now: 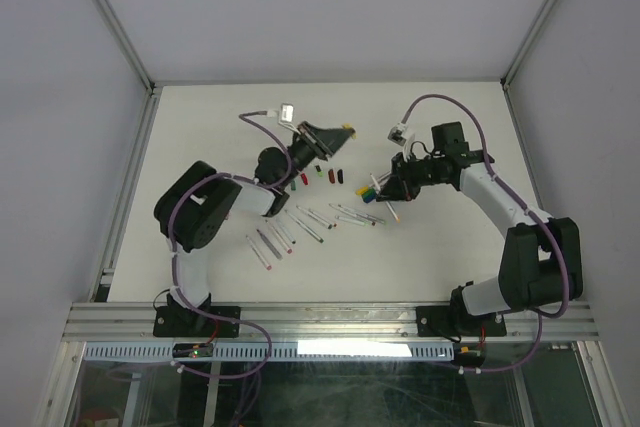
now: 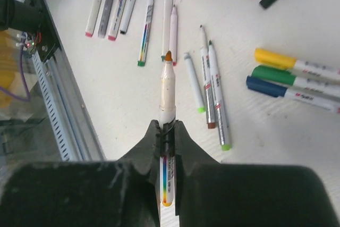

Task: Open the pen caps
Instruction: Open the pen cap from the pen, then place the pen at the center of the board.

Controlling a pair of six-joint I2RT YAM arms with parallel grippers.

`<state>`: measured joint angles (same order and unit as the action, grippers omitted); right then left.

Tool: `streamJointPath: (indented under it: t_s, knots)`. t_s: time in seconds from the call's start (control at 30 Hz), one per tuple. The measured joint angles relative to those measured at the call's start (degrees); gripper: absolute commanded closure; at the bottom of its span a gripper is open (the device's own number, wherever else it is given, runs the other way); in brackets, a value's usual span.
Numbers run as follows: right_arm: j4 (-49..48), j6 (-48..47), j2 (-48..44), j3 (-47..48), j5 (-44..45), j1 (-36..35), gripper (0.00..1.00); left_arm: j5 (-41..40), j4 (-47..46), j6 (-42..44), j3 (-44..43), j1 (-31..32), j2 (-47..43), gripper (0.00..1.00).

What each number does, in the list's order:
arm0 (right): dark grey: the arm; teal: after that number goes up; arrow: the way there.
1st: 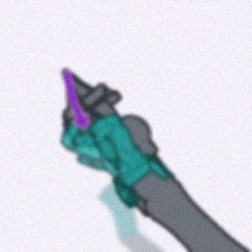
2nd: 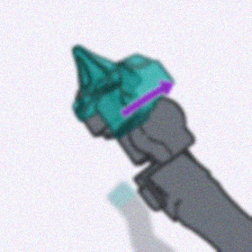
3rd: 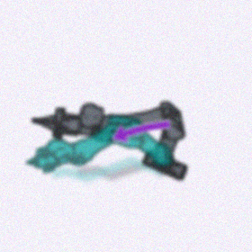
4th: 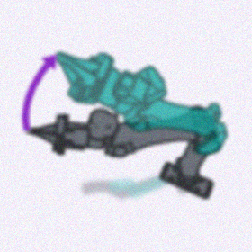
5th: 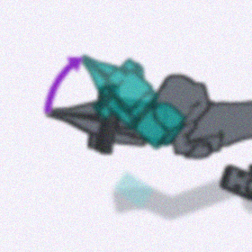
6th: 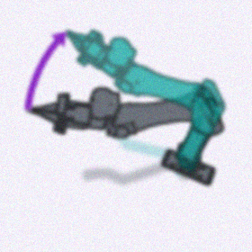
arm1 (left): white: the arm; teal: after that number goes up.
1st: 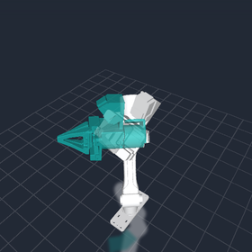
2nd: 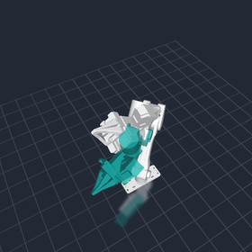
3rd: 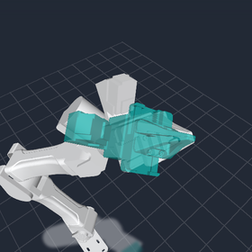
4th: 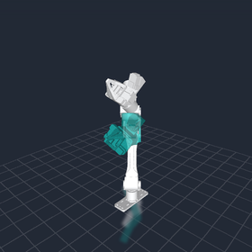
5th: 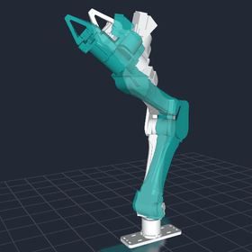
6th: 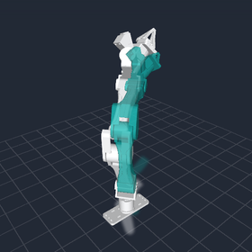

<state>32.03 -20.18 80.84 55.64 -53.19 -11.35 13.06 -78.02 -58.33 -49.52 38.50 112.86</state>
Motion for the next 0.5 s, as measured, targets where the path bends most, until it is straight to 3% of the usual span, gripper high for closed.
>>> streamJointPath:
  t_s: [0.2,0.5]
  knots:
    - [3.61,-0.07,1.64,-0.98,1.38,-1.25,1.00,-11.93,-0.48,-0.07,-2.21,-11.17,-3.15,1.00]
    - [3.13,-1.38,1.64,-1.03,16.04,-1.90,0.98,-14.01,5.33,1.66,6.32,-10.56,-13.05,1.00]
